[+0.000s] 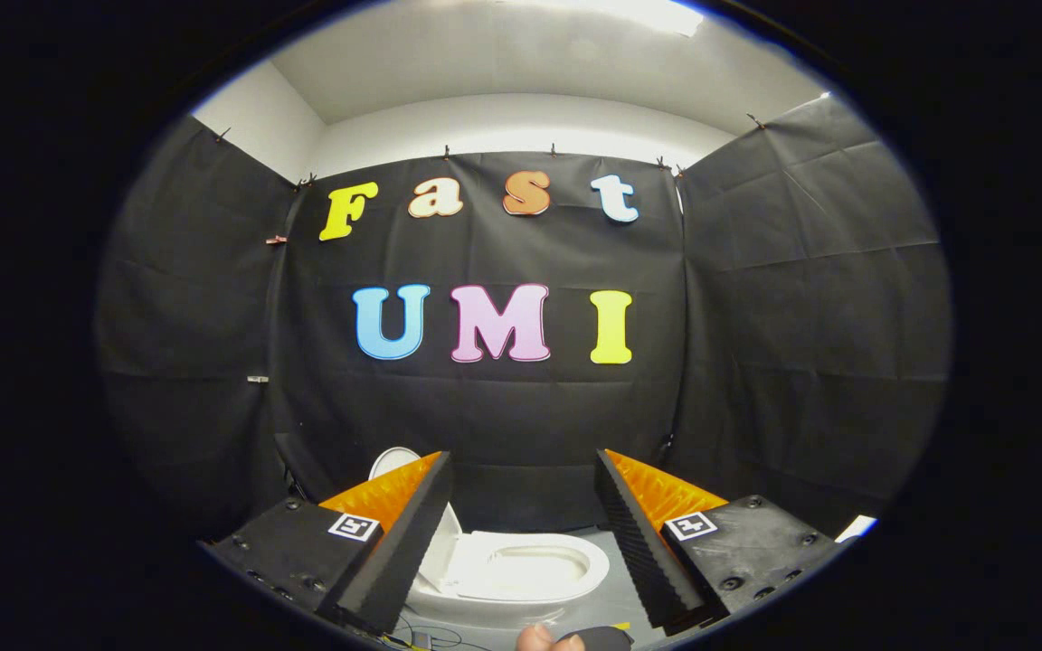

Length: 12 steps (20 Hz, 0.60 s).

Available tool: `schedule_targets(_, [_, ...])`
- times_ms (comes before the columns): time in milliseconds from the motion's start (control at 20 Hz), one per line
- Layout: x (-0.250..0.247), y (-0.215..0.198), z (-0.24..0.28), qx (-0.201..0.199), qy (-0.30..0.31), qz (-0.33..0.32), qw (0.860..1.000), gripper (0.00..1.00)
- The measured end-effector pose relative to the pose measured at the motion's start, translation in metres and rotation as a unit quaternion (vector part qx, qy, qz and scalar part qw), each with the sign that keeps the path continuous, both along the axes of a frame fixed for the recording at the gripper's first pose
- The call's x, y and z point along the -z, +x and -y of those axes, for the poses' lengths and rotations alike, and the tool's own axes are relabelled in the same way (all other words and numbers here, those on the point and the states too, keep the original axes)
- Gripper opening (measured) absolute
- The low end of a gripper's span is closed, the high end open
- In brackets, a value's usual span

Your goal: Open the toilet lid.

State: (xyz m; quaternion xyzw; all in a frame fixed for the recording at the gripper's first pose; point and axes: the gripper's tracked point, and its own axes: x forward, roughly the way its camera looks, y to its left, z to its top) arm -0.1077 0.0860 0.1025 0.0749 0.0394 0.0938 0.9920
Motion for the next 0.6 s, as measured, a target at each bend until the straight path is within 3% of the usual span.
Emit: schedule_targets(600, [0.001, -0.005, -0.019, -0.012, -0.022, -0.001, 1.0, 0.99])
